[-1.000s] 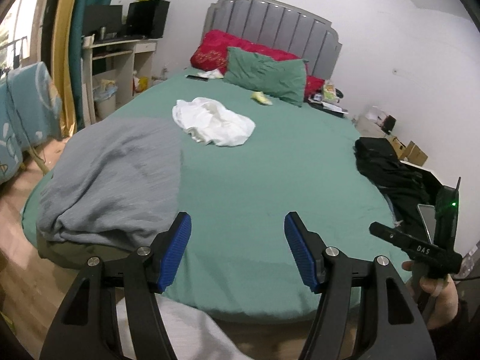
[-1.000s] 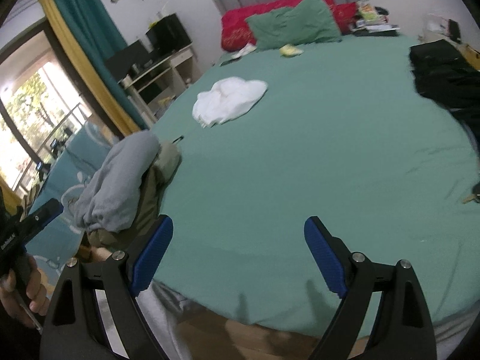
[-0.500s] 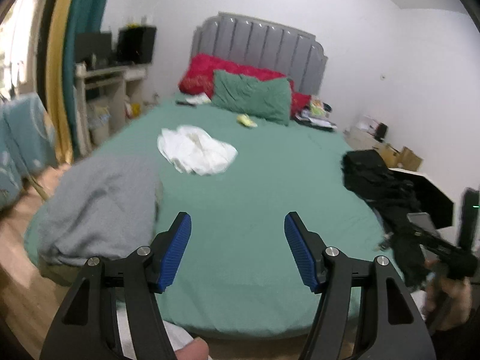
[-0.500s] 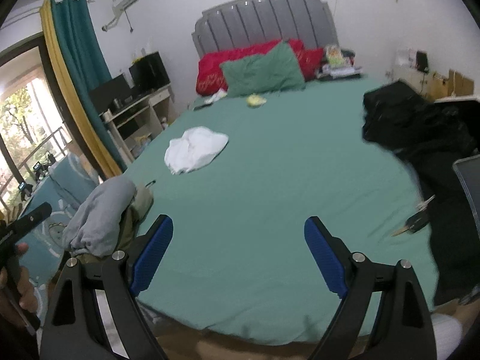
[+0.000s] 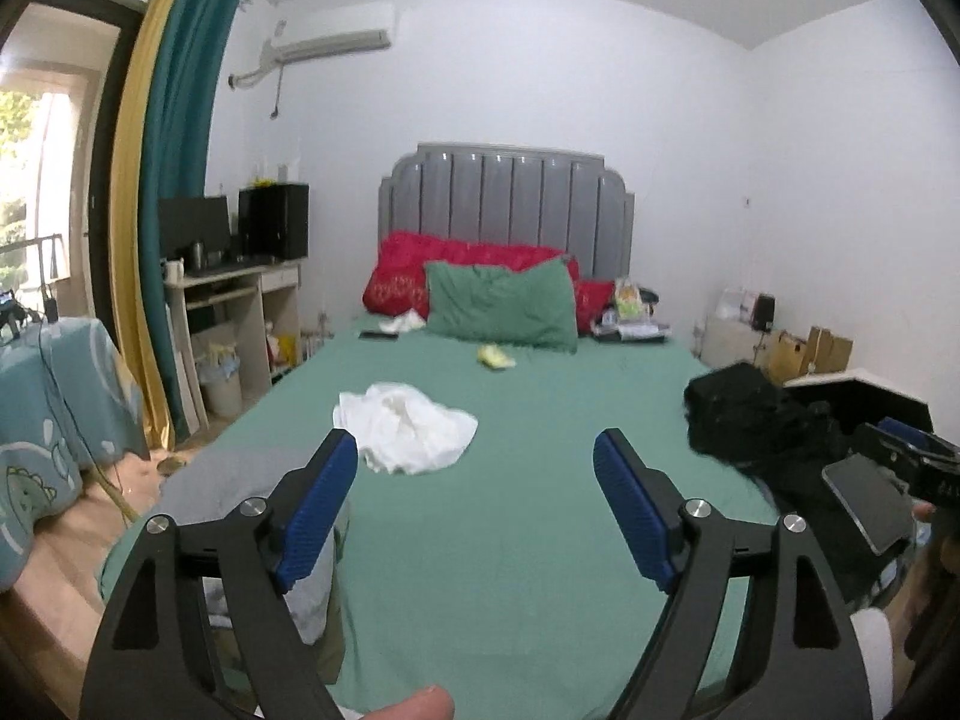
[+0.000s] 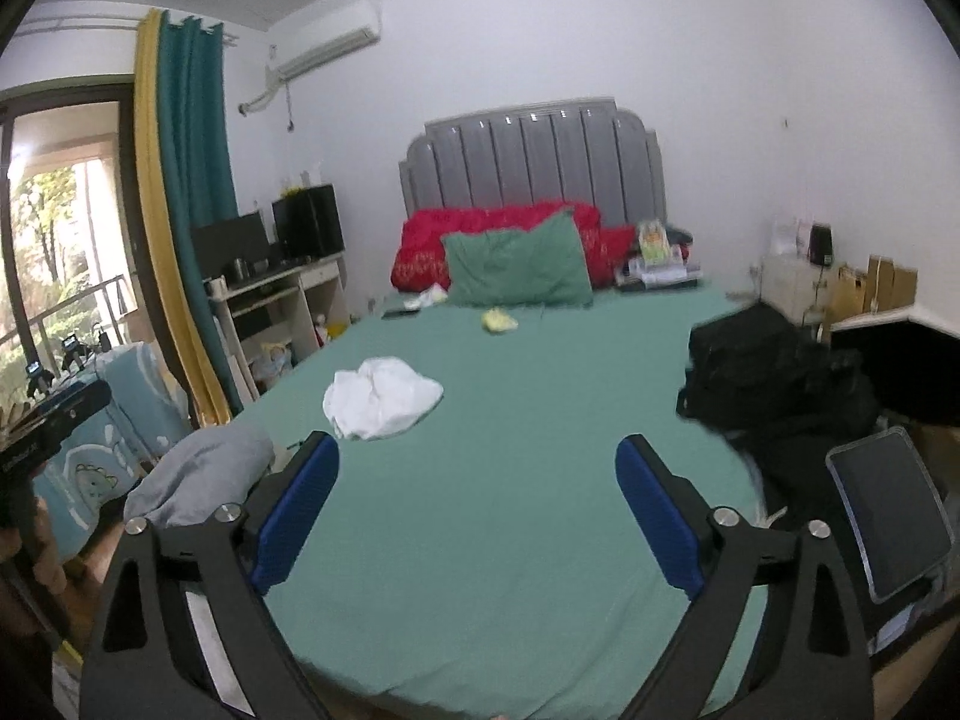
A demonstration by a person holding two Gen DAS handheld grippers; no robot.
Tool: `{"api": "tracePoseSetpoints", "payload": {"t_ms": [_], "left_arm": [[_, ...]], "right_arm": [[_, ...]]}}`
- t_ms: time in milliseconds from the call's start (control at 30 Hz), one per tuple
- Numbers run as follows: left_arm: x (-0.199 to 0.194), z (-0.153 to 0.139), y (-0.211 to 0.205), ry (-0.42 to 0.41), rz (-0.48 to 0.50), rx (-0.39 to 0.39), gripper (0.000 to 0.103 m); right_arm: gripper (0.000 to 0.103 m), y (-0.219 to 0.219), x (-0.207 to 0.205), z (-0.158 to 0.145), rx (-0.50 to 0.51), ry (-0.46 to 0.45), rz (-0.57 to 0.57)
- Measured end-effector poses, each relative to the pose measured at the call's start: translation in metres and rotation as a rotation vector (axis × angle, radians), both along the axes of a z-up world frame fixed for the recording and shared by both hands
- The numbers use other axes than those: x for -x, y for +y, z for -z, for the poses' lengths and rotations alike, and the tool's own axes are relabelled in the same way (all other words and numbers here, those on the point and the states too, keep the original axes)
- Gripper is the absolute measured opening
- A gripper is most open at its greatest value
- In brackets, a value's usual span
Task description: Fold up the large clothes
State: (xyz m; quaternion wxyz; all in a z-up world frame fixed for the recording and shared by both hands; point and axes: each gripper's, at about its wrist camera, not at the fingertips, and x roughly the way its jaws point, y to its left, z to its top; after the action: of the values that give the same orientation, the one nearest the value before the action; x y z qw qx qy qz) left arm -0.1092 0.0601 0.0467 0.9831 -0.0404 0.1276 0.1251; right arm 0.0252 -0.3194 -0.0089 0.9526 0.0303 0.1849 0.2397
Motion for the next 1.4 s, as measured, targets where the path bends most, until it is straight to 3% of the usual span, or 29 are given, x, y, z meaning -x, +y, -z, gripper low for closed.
{"api": "tracePoseSetpoints", "payload": {"t_ms": [200,333,900,1400], "left_arm": [[0.013,-0.013,0.0,-0.096,-0.012,-0.01,0.084],[0.011,-0.006,0.0,-0.102,-0.011,-0.017,0.084],[-0.021,0.03,0.026,-0.026,-0.033,0.035,0.084],[-0.032,0.041,0.033,0.0,-0.047,0.033,0.084]], "right_arm": [[0.097,0.008,0.018,-0.014,0.013,-0.113,0.012],[0.099,0.015,0.018,-0.014,0.008,-0.13,-0.003],[0.099,0.034,-0.013,0.024,0.041,-0.025,-0.023],[0.099,0.042,-0.026,0.033,0.052,0.016,-0.031]]}}
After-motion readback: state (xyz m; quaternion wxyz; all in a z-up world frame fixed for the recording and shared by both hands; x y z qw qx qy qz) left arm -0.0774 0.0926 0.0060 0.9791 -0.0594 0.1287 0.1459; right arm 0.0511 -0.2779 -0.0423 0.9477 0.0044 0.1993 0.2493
